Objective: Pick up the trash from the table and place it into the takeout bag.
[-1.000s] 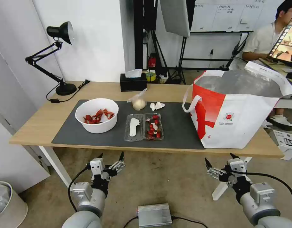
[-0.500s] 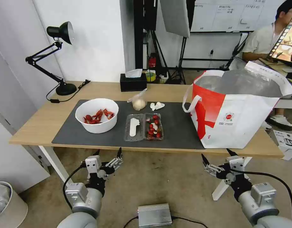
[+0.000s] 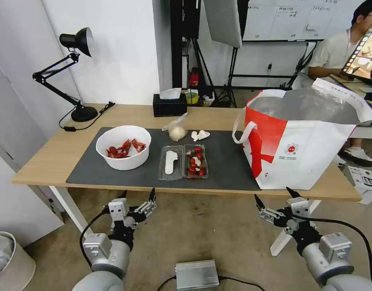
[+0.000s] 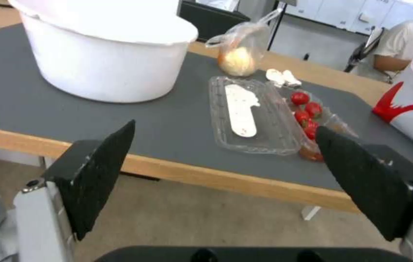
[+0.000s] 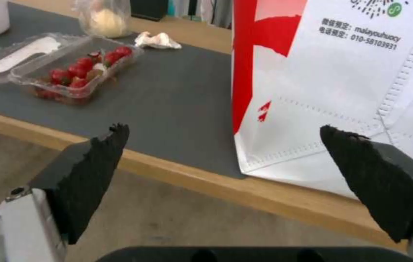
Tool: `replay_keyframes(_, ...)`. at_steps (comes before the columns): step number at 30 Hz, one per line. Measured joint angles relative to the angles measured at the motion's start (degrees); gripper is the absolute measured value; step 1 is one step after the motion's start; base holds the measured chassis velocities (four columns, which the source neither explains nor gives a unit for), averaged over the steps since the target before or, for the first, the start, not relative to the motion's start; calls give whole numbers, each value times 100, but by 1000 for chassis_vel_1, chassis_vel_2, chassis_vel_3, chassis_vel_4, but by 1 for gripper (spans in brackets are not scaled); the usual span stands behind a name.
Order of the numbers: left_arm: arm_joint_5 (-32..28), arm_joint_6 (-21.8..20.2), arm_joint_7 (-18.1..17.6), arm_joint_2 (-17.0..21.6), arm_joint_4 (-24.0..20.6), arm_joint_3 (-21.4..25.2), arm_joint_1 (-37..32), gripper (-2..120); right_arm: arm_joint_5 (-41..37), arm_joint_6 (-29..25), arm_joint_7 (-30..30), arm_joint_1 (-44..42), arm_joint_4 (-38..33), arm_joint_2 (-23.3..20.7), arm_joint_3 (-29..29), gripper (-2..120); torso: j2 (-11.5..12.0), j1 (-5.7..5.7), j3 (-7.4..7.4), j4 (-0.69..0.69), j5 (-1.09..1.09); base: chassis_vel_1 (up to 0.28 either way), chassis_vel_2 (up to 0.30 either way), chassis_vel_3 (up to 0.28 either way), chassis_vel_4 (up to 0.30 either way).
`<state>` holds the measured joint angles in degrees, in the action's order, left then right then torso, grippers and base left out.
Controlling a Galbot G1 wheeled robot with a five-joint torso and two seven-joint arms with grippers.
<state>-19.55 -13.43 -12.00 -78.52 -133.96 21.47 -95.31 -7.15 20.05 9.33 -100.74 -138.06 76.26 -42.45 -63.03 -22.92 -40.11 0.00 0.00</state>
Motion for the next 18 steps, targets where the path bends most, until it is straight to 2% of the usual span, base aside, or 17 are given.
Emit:
replay_keyframes(3, -44, 0, 6, 10, 24, -12, 36, 100, -29, -27, 10, 21, 31, -9, 2, 100, 0, 0, 0, 0, 0, 0, 0, 0, 0)
replay_keyframes(9, -598, -174, -45, 74, 76, -63, 203, 100, -168, -112, 44, 62, 93, -27, 60, 100, 0, 0, 0, 0, 0, 0, 0, 0, 0)
replay_keyframes(12, -1307, -483, -187, 109, 36, -80, 342, 100, -197, -123, 44, 104, 116, -30, 107, 100, 0, 0, 0, 0, 0, 0, 0, 0, 0)
replay_keyframes(15, -1649, -612, -277, 128, 10, -89, 405, 100, -199, -124, 44, 114, 125, -34, 126, 100, 0, 0, 0, 0, 0, 0, 0, 0, 0)
replay_keyframes(17, -2262, -796, -432, 171, -19, -123, 525, 100, -199, -124, 38, 131, 147, -37, 142, 100, 0, 0, 0, 0, 0, 0, 0, 0, 0)
replay_keyframes(18, -2262, -796, -432, 171, -19, -123, 525, 100, -199, -124, 38, 131, 147, -37, 142, 100, 0, 0, 0, 0, 0, 0, 0, 0, 0)
